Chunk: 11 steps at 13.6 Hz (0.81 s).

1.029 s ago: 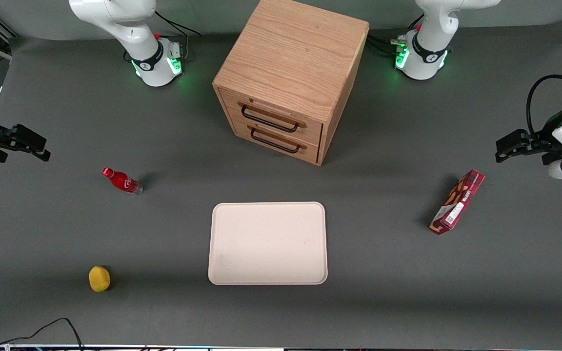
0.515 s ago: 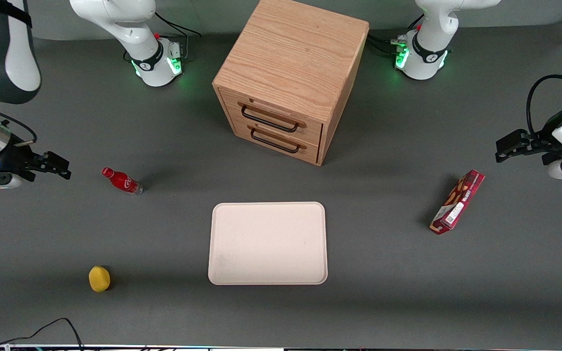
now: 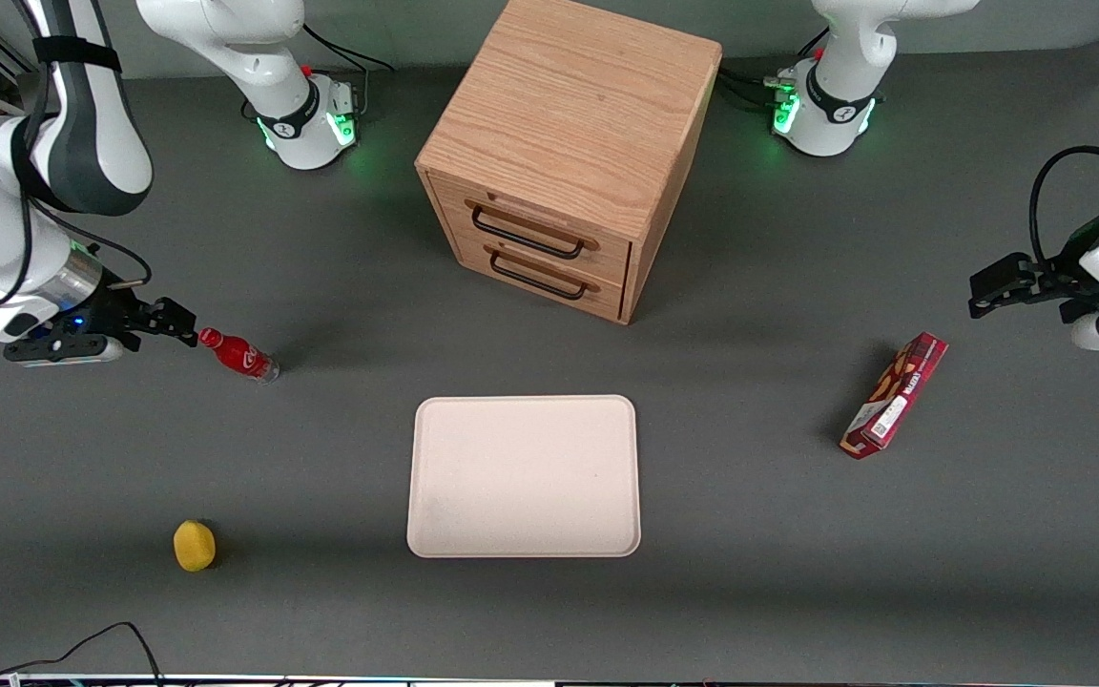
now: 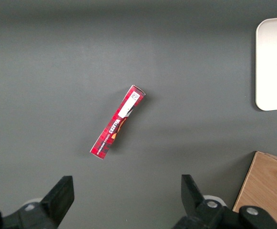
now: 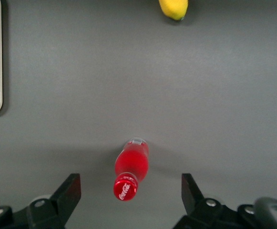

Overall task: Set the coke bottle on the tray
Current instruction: 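Move the open right gripper down over the red Coca-Cola bottle, then close the right gripper around the red bottle's body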

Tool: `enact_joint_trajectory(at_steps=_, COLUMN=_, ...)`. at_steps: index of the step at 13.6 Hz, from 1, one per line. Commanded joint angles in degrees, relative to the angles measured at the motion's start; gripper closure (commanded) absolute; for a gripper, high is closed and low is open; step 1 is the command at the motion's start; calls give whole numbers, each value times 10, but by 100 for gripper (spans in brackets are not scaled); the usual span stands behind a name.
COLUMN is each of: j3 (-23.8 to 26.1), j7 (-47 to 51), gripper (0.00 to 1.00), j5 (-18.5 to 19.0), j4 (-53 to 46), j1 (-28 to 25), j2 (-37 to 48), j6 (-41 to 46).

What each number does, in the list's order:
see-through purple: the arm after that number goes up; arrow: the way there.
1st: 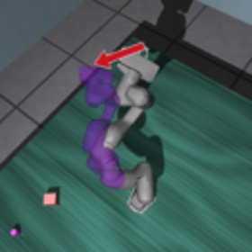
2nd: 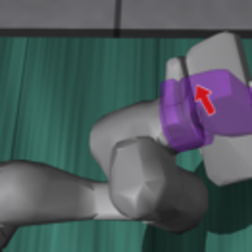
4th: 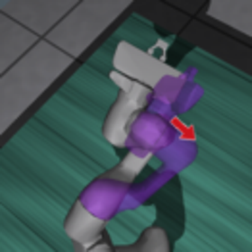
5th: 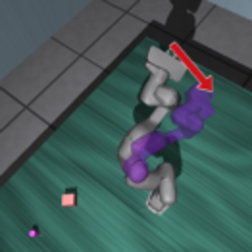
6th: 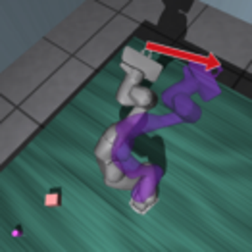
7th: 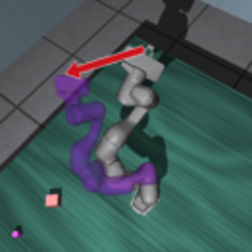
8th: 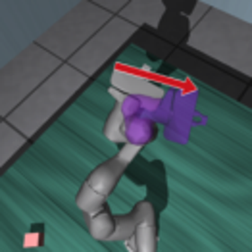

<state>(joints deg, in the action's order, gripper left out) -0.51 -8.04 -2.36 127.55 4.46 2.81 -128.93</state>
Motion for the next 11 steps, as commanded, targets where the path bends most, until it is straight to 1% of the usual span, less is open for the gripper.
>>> enact_joint_trajectory(at_steps=1, j3=13, j7=9, gripper=17, j5=-10, j4=36, j1=-1, j2=2, j6=-43)
enact_joint_trajectory(at_steps=3, j3=16, j7=13, gripper=23, j5=-10, j4=52, j1=-1, j2=1, j6=-60)
enact_joint_trajectory(at_steps=6, j3=20, j7=18, gripper=23, j5=-10, j4=99, j1=-1, j2=-1, j6=-130)
enact_joint_trajectory(at_steps=7, j3=20, j7=17, gripper=25, j5=-10, j4=108, j1=-1, j2=-2, j6=-143)
enact_joint_trajectory(at_steps=9, j3=20, j7=17, gripper=32, j5=-10, j4=119, j1=-1, j2=0, j6=-151)
enact_joint_trajectory(at_steps=11, j3=20, j7=17, gripper=43, j5=-10, j4=123, j1=-1, j2=4, j6=-151)
